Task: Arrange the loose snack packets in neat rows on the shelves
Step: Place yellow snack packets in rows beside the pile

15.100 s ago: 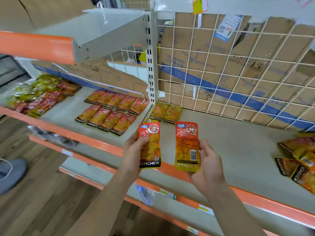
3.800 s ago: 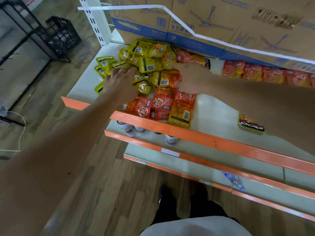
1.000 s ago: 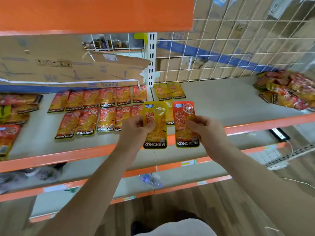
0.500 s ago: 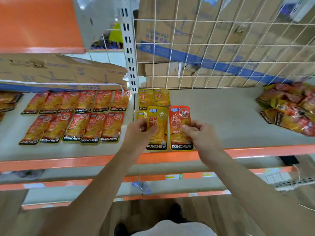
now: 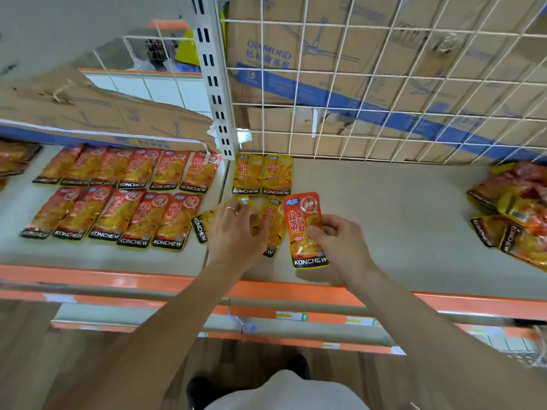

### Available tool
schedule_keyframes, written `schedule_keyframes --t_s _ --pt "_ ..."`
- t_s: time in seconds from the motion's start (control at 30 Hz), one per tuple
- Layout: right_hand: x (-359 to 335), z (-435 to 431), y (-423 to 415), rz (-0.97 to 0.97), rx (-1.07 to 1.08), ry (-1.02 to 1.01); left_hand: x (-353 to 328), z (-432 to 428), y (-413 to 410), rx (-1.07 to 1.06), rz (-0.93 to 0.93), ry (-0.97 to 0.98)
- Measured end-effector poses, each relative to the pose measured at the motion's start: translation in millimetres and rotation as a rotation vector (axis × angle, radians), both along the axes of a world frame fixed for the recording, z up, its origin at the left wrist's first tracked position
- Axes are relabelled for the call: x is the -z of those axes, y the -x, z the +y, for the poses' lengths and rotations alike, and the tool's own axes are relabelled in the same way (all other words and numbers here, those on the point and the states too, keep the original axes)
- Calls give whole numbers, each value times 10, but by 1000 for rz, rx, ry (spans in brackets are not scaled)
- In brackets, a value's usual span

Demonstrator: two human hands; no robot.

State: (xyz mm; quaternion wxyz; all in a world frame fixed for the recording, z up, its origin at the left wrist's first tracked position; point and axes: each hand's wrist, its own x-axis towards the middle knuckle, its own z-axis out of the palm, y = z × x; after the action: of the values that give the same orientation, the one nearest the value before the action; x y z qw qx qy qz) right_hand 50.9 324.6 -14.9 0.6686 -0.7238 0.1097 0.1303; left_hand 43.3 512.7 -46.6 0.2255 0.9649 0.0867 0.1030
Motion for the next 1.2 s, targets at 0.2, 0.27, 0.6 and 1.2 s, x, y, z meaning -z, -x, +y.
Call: schedule_keyframes --t_s 0.2,0.27,0.6,1.2 --pt "31 66 -40 1 -6 -27 -16 367 200 198 -105 -183" --pt "46 80 -51 10 3 -36 -39 479 230 230 -10 -213" --pt "49 186 -35 23 -17 -28 -63 479 104 238 186 -202" --pt "1 71 -10 40 32 -67 4 277 69 578 86 -400"
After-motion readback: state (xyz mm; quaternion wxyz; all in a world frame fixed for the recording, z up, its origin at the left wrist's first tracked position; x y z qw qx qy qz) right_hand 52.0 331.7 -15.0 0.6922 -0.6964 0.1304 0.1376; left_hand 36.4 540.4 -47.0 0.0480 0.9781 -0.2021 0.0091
